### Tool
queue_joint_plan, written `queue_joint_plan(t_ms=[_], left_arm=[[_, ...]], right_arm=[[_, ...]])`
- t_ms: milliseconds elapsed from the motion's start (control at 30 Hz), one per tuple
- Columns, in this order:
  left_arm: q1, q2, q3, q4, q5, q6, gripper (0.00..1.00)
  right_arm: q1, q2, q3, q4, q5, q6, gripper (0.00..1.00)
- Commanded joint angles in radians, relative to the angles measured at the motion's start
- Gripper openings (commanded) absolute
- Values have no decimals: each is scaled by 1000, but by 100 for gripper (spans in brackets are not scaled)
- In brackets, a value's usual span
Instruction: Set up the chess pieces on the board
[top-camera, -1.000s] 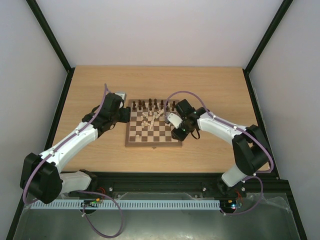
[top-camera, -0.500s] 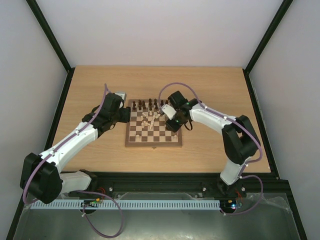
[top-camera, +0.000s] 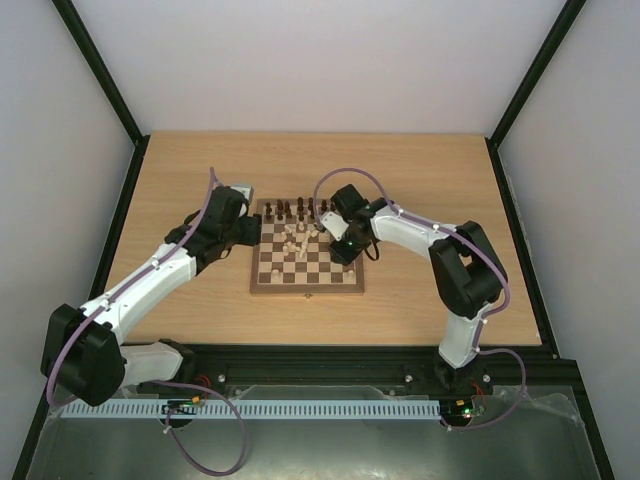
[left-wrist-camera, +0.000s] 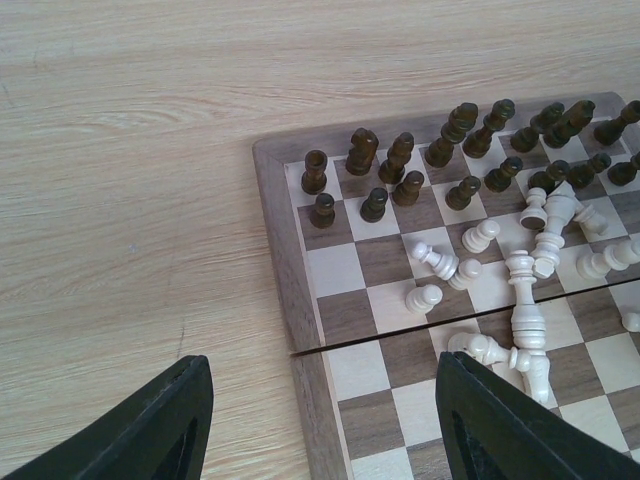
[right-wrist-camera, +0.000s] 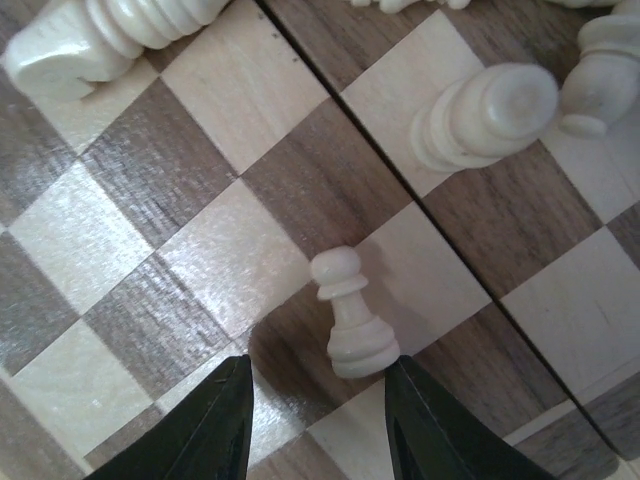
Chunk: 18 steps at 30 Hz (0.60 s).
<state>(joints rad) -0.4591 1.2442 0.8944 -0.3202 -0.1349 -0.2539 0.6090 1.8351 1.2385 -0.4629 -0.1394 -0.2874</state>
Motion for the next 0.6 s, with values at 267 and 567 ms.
queue_joint_plan(t_ms=[267, 567], left_arm=[[8, 18, 9, -3, 7, 5, 63], [8, 21, 9, -3, 11, 5, 63]], right_arm=[[-2, 68, 56, 4, 68, -15, 39], [-2, 78, 63, 10, 130, -43, 41]])
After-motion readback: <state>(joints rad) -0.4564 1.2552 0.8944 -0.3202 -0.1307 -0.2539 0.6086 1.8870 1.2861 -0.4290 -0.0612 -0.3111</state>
